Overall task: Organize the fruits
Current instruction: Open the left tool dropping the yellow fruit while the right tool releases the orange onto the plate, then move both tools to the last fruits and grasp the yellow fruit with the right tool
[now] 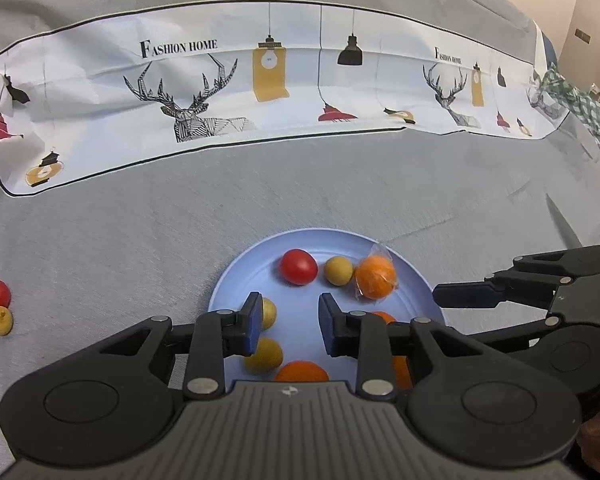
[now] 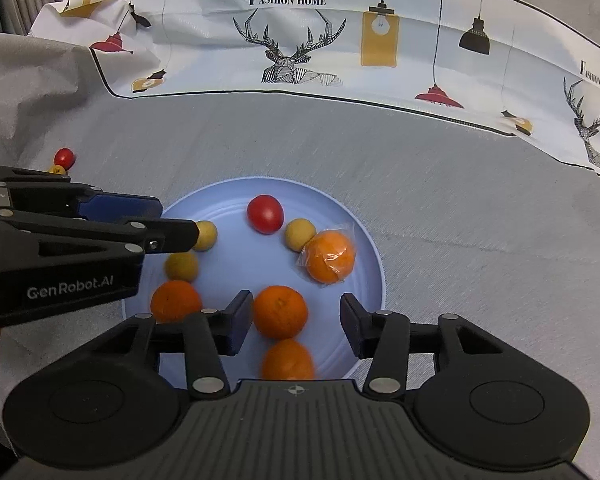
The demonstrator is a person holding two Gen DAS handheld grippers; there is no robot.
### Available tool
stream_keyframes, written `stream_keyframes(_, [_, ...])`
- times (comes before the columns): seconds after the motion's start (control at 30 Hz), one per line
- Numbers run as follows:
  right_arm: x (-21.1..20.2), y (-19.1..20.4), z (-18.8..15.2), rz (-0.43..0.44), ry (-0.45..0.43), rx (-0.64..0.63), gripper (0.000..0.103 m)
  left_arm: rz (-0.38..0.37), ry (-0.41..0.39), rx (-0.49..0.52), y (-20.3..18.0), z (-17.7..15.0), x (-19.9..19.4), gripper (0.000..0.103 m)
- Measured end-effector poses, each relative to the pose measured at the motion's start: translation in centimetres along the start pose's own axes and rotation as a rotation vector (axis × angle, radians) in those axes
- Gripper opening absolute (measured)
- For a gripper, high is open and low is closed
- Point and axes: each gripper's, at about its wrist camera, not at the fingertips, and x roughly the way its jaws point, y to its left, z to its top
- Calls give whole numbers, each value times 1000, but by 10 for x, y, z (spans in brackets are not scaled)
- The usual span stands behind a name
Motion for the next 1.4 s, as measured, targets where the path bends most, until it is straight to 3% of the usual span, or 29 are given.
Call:
stream_keyframes(0.2, [-4, 2, 5, -8, -40, 13, 50, 32, -17, -19, 10, 2, -5, 33])
stream_keyframes(0.27, [-7, 5, 7, -10, -64, 14, 49, 54, -33, -32, 17, 4, -8, 26])
stream_keyframes(0.33, [-9, 8, 11, -9, -94, 14, 43, 77, -45, -54, 25, 7, -11, 22])
stream_keyframes(0.47, [-15, 20, 20, 8, -156, 26, 20, 140, -65, -125, 53, 13, -19, 17])
stream_keyframes(0.6, [-18, 39, 30, 38, -217, 27, 15, 211, -85, -218, 89, 19, -35, 17])
stream_keyframes(0.8, [-11, 87, 43, 101, -272, 1, 15, 313, -149, -305, 135, 23, -65, 17])
stream_keyframes(1.17, [41, 175, 73, 202, -269, -50, 17, 442, -228, -509, 214, 14, -105, 17])
stream_keyframes(1.4, [75, 223, 84, 252, -250, -126, 40, 532, -306, -577, 235, 9, -125, 17])
